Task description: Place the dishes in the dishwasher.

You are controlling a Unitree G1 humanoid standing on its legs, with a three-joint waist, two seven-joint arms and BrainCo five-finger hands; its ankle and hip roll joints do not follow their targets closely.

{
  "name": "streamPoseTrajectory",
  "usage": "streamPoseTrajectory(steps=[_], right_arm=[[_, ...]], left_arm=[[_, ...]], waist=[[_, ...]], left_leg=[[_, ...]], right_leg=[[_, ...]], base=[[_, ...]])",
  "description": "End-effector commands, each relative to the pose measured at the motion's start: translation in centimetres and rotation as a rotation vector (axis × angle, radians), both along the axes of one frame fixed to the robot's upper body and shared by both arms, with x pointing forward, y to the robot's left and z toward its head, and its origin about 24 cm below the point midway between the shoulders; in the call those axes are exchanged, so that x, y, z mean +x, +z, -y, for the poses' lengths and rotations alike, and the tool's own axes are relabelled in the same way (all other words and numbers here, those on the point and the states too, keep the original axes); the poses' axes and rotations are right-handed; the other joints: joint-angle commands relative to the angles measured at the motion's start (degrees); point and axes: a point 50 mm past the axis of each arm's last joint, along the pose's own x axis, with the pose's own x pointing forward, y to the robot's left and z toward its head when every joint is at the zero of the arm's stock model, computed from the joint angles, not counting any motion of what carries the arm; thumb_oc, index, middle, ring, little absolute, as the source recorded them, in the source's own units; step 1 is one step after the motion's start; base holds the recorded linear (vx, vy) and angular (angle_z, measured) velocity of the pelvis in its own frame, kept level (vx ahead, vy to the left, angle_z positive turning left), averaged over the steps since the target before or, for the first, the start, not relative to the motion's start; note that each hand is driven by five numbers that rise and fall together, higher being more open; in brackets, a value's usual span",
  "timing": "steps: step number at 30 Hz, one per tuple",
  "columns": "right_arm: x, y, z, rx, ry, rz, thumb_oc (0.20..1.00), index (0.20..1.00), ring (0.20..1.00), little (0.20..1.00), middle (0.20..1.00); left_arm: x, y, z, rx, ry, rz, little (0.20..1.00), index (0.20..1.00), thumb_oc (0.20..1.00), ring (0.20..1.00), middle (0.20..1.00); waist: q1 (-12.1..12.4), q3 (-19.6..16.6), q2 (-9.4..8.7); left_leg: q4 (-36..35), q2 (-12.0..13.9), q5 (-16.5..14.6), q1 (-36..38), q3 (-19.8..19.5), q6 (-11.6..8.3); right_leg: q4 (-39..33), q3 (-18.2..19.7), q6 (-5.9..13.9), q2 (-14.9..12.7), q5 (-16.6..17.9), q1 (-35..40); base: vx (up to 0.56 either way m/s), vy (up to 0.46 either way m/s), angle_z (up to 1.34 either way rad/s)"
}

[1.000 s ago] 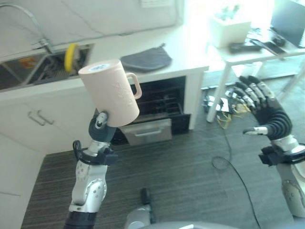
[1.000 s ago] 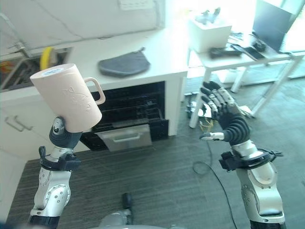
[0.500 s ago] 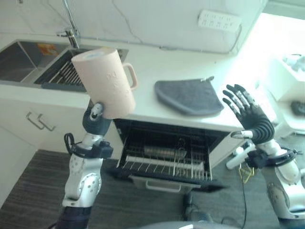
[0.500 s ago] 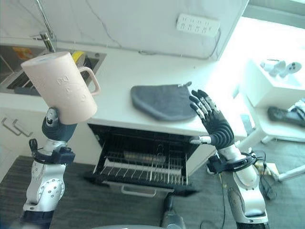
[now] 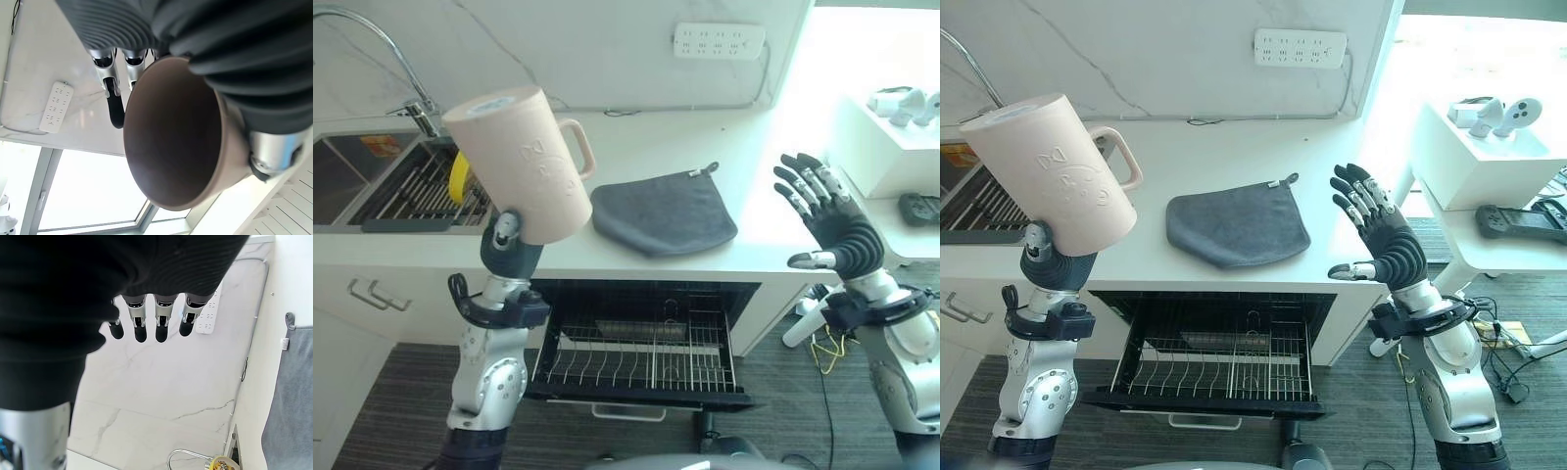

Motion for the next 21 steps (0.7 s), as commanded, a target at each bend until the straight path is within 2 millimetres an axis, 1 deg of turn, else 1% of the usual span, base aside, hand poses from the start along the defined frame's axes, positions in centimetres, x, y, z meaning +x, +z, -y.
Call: streamPoseTrajectory(steps=[1,5,11,15,18,21], right_arm=[[-1.2,2.2,-0.2,0.026,0.011,0.141,1.000,1.000,1.000,1.000,1.000],[-1.1,2.1,-0.4,0.013,0.012,0.136,1.000,1.000,1.000,1.000,1.000],[-0.6,2.2,-0.5,-0.014,0.007,0.102,1.000,1.000,1.000,1.000,1.000],[-0.4,2.4,-0.7,0.002,0.031,0.097,1.000,1.000,1.000,1.000,1.000],[0.0,2.3,-1.3,-0.003,0.042,0.073,1.000,1.000,1.000,1.000,1.000],[0.2,2.2,-1.8,0.003,0.060,0.064,1.000,1.000,1.000,1.000,1.000]], left_arm=[[-0.6,2.0,-0.8,0.060,0.036,0.124,0.200,0.200,0.200,0.200,0.200],[-0.6,1.9,-0.8,0.078,0.049,0.125,0.200,0.200,0.200,0.200,0.200],[0.0,1.3,-0.8,0.166,0.147,0.061,0.200,0.200,0.200,0.200,0.200],[0.6,0.9,-0.5,0.280,0.264,0.050,0.200,0.200,0.200,0.200,0.200],[1.1,0.9,0.0,0.391,0.343,0.065,0.200,0.200,0.200,0.200,0.200],[1.6,0.7,0.4,0.462,0.389,0.064,0.200,0.200,0.200,0.200,0.200]], waist=[[0.0,-2.8,-2.99],[0.0,-3.1,-2.94],[0.2,-3.1,-3.13],[0.4,-3.2,-3.45],[0.4,-3.1,-3.65],[0.4,-3.1,-3.80]], left_leg=[[-0.7,0.6,-0.4,-2.2,-0.2,1.57],[-0.7,0.5,-0.6,-2.1,-0.1,1.62],[-0.7,0.6,-0.6,-1.9,0.3,1.57],[-0.7,0.4,-0.6,-1.9,0.2,1.68],[-0.7,0.3,-0.7,-1.9,0.3,1.84],[-0.7,0.2,-0.7,-1.9,0.6,1.93]], right_leg=[[0.1,-2.3,5.91,-6.1,-8.2,6.8],[0.1,-2.3,6.10,-6.4,-8.2,6.9],[0.1,-3.3,6.33,-6.7,-8.1,7.2],[0.1,-3.6,6.53,-7.0,-8.0,7.4],[0.1,-3.7,6.77,-7.3,-7.8,7.5],[0.1,-3.8,6.97,-7.5,-7.7,7.5]], base=[[0.00,0.000,0.00],[-0.01,0.020,0.00],[-0.03,0.049,0.00],[-0.01,0.043,0.00],[0.00,0.030,0.00],[0.00,0.004,-0.01]])
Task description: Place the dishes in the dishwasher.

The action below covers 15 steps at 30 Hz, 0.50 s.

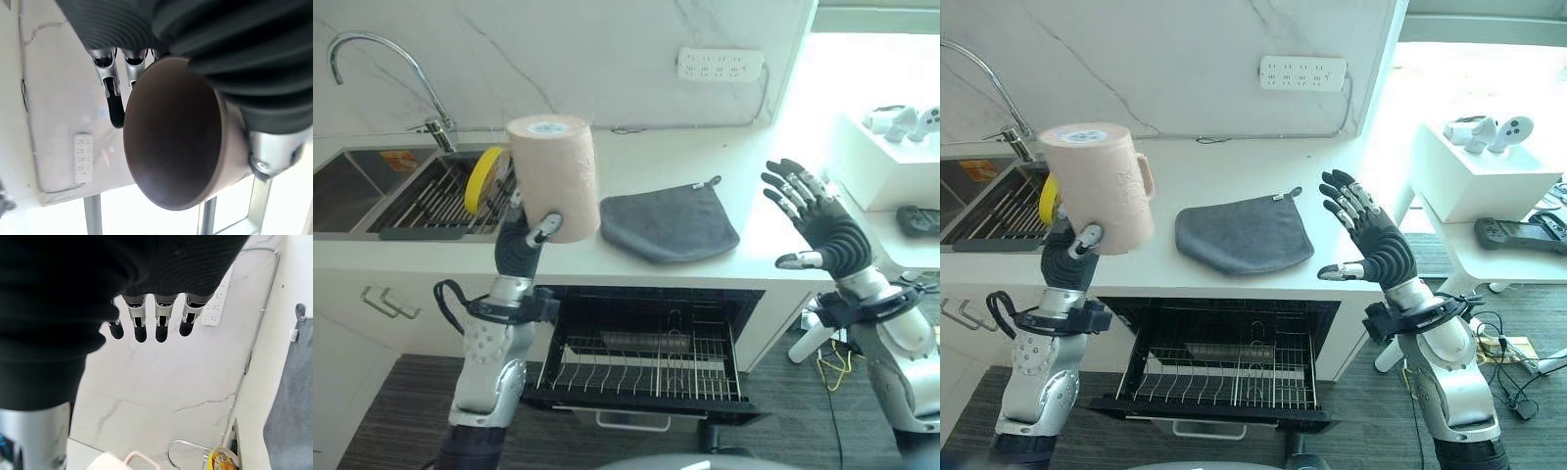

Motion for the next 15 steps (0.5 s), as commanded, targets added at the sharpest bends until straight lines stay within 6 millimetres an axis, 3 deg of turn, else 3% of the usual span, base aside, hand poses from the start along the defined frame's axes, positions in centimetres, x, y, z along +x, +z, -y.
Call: streamPoseTrajectory(steps=[1,15], right_arm=[[-0.2,2.6,-0.8,0.042,0.037,0.126,1.000,1.000,1.000,1.000,1.000],[1.4,1.5,-4.4,0.172,0.144,-0.060,1.000,1.000,1.000,1.000,1.000]], left_arm=[[0.8,2.4,0.1,0.151,0.053,0.145,0.200,0.200,0.200,0.200,0.200],[3.0,1.2,2.4,0.473,0.217,0.150,0.200,0.200,0.200,0.200,0.200]], waist=[[0.0,-0.8,-2.83],[-0.2,-1.1,-2.50]], left_leg=[[-0.3,0.4,-0.8,-2.8,0.6,1.97],[-0.3,0.5,-1.0,-1.6,1.7,2.19]], right_leg=[[0.1,-3.7,6.25,-7.4,-7.4,6.8],[0.1,-2.8,6.17,-7.1,-7.7,7.8]], base=[[0.00,0.000,0.00],[0.01,-0.005,0.00]])
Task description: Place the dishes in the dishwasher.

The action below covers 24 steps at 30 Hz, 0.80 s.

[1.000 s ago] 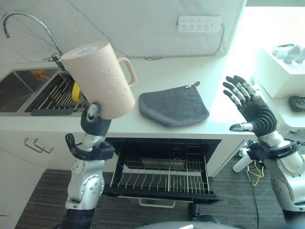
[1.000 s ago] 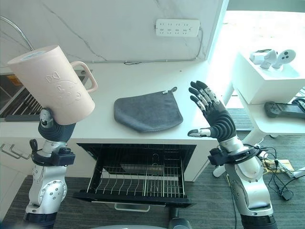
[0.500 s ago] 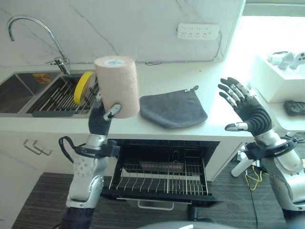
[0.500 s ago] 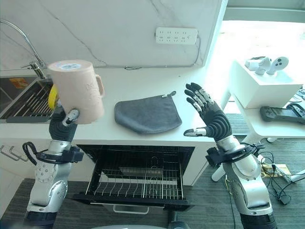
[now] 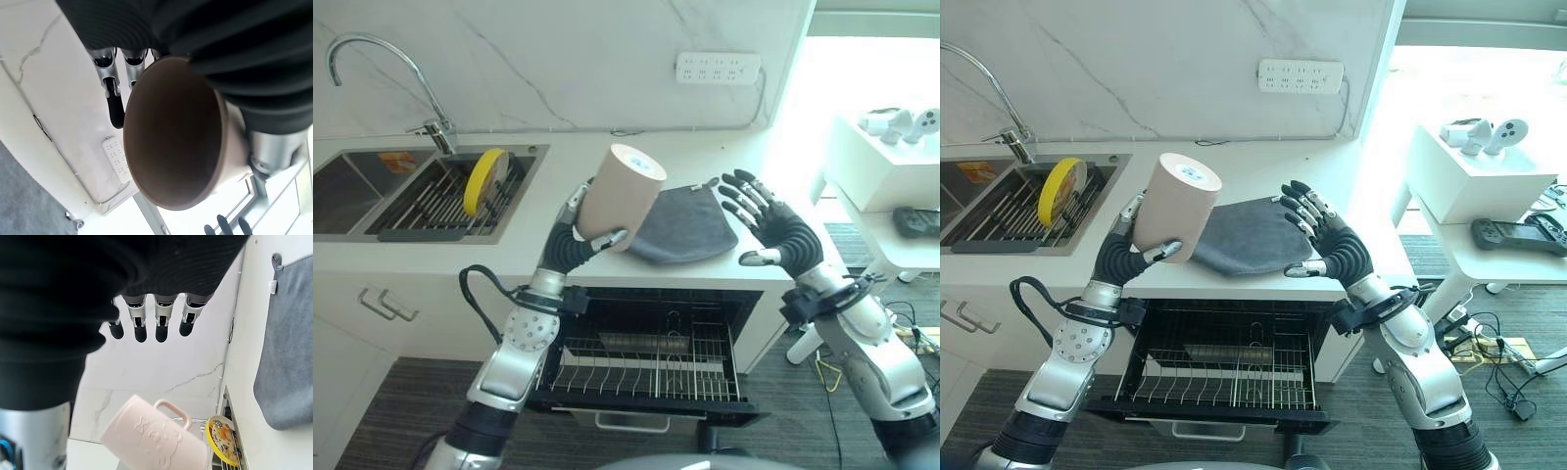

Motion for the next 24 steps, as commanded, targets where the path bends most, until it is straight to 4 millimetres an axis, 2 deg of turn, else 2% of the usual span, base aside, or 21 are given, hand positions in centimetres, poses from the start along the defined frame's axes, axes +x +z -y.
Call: streamPoseTrajectory(steps=[1,13,18,24], right_arm=[[0.3,2.5,-1.1,0.117,0.025,0.076,1.000,1.000,1.000,1.000,1.000],[1.5,2.3,-4.0,0.364,0.093,-0.103,1.000,1.000,1.000,1.000,1.000],[2.0,2.2,-5.0,0.396,0.094,-0.145,1.000,1.000,1.000,1.000,1.000],[2.6,1.3,-5.3,0.376,0.054,-0.207,1.000,1.000,1.000,1.000,1.000]], left_arm=[[1.3,2.2,-0.3,0.109,0.064,0.141,0.200,0.200,0.200,0.200,0.200],[1.7,3.5,0.8,0.162,0.252,0.402,0.200,0.200,0.200,0.200,0.200],[2.0,3.8,0.9,0.179,0.330,0.494,0.200,0.200,0.200,0.200,0.200],[2.6,3.1,1.6,0.335,0.335,0.516,0.200,0.200,0.200,0.200,0.200]], waist=[[-0.1,-1.2,-2.54],[0.3,-1.8,-2.86],[0.4,-2.1,-3.05],[0.0,-2.5,-2.93]], left_leg=[[-0.3,0.5,-1.0,-2.2,1.5,2.18],[-0.3,0.2,-1.5,-1.2,1.4,2.42],[-0.3,0.1,-1.8,-0.9,1.3,2.47],[-0.3,0.0,-2.0,-0.6,1.7,2.55]], right_leg=[[0.1,-2.9,6.15,-7.2,-7.7,7.4],[0.1,-2.5,5.60,-6.7,-8.1,8.4],[0.1,-2.5,5.42,-6.6,-8.3,8.7],[0.1,-2.4,5.48,-6.6,-8.2,8.8]], base=[[0.05,-0.020,0.00],[0.03,-0.012,0.00],[0.02,-0.011,0.00],[0.01,-0.009,0.00]])
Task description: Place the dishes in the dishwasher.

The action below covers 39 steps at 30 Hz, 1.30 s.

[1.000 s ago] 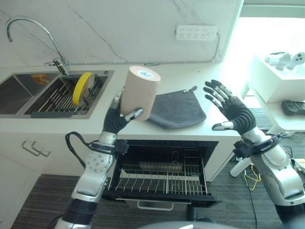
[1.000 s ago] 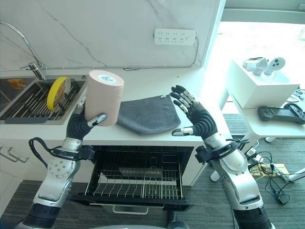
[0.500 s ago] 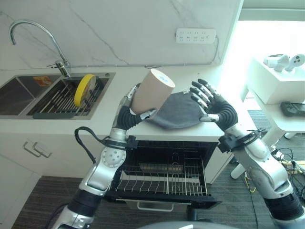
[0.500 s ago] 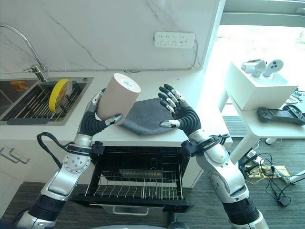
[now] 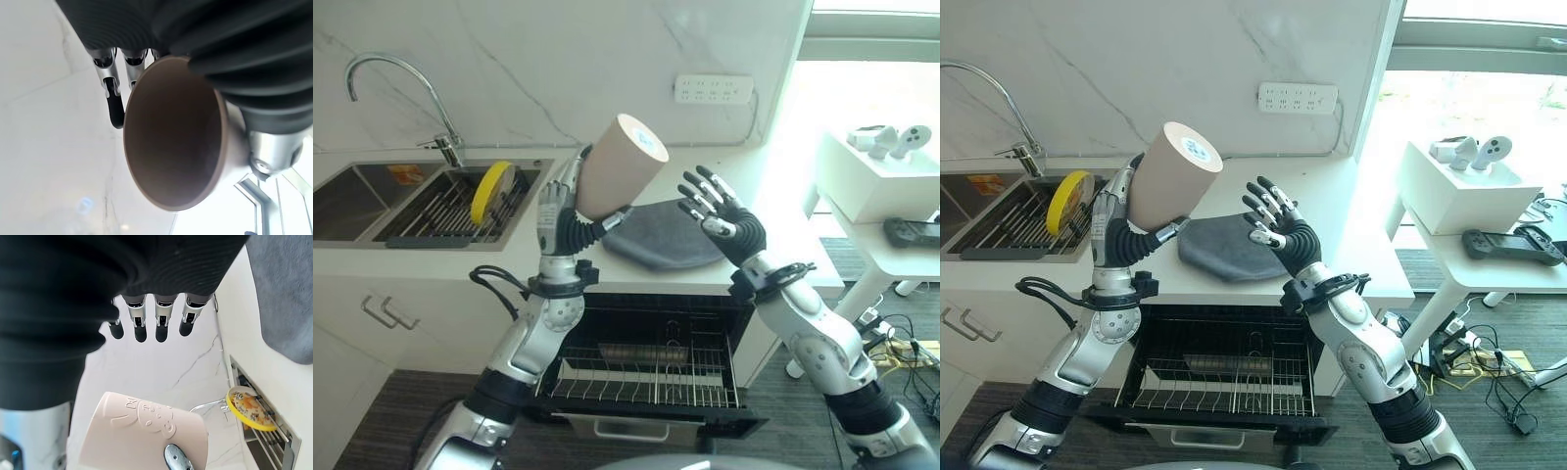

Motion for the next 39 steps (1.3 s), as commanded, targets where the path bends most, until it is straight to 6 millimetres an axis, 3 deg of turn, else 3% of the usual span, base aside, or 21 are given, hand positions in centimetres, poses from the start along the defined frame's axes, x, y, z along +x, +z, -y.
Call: streamPoseTrajectory(steps=[1,15,23,39], right_arm=[[0.5,2.4,-0.6,0.090,0.004,0.072,1.000,1.000,1.000,1.000,1.000],[1.1,3.5,-2.0,0.060,-0.002,0.111,1.000,1.000,1.000,1.000,1.000],[1.1,4.5,-3.8,0.093,0.059,0.115,1.000,1.000,1.000,1.000,1.000],[1.1,5.0,-5.6,0.138,0.118,0.063,1.000,1.000,1.000,1.000,1.000]], left_arm=[[1.3,1.8,0.6,0.125,-0.012,0.090,0.200,0.200,0.200,0.200,0.200],[1.3,1.3,2.3,0.180,-0.107,0.028,0.200,0.200,0.200,0.200,0.200],[1.1,1.3,3.5,0.177,-0.163,0.024,0.200,0.200,0.200,0.200,0.200],[1.1,4.5,4.1,0.098,-0.203,0.055,0.200,0.200,0.200,0.200,0.200]], waist=[[0.0,-0.2,-2.31],[0.6,-0.2,-1.86],[1.1,-0.3,-2.04],[2.0,-0.5,-1.94]], left_leg=[[-0.2,0.0,-1.7,-2.2,1.7,2.23],[-0.2,0.0,-1.8,-2.3,1.4,2.35],[-0.2,0.1,-1.8,-2.5,1.3,2.27],[-0.2,0.0,-1.6,-2.8,0.6,2.26]], right_leg=[[0.1,-2.5,5.58,-6.7,-8.1,7.3],[0.1,-2.7,5.56,-6.7,-8.0,7.2],[0.1,-3.1,5.58,-6.8,-8.1,7.2],[0.1,-3.9,5.66,-6.9,-8.1,7.3]], base=[[0.00,0.000,0.00],[0.00,0.000,0.00],[-0.01,-0.002,0.00],[0.00,0.000,0.00]])
